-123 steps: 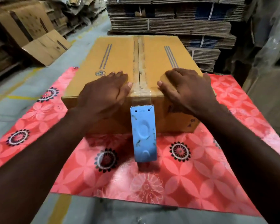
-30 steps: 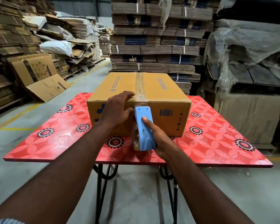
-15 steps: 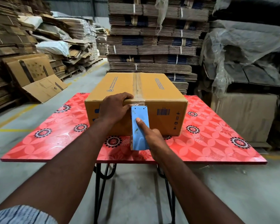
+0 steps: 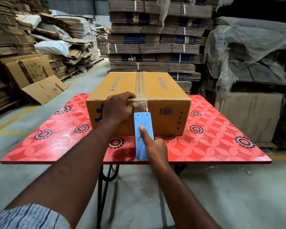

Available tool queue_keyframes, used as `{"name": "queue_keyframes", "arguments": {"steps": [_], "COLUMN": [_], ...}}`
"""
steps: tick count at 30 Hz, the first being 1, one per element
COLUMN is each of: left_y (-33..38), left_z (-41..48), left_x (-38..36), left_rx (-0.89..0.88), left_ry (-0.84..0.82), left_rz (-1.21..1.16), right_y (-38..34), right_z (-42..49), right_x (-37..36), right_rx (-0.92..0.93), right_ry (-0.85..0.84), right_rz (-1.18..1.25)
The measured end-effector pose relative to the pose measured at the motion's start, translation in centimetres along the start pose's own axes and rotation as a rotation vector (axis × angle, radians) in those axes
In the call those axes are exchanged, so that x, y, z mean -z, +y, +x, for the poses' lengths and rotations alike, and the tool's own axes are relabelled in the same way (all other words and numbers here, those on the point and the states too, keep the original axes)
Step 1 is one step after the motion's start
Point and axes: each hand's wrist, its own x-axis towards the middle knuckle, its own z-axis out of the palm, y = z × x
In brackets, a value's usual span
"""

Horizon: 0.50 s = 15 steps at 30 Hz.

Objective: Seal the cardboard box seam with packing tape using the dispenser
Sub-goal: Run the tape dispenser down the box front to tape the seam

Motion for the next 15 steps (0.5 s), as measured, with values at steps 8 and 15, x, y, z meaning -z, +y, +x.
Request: {"name": "queue_keyframes", "arguments": {"steps": [8,15], "left_y": [0.3,0.3], "left_z": [-0.1,0.1], "left_x": [0.4,0.7], "left_rx": [0.029,0.067], "left_ry": [-0.019,-0.038], "left_rz": [-0.013,-0.003], "right_y": [-1.3,-3.9], "right_z": [-0.4,0.9], "right_x": [0.2,-0.1], "right_rx": [-0.032,-0.162], "right_ry": [0.022,-0.047], "right_rz": [-0.07,-0.014]}}
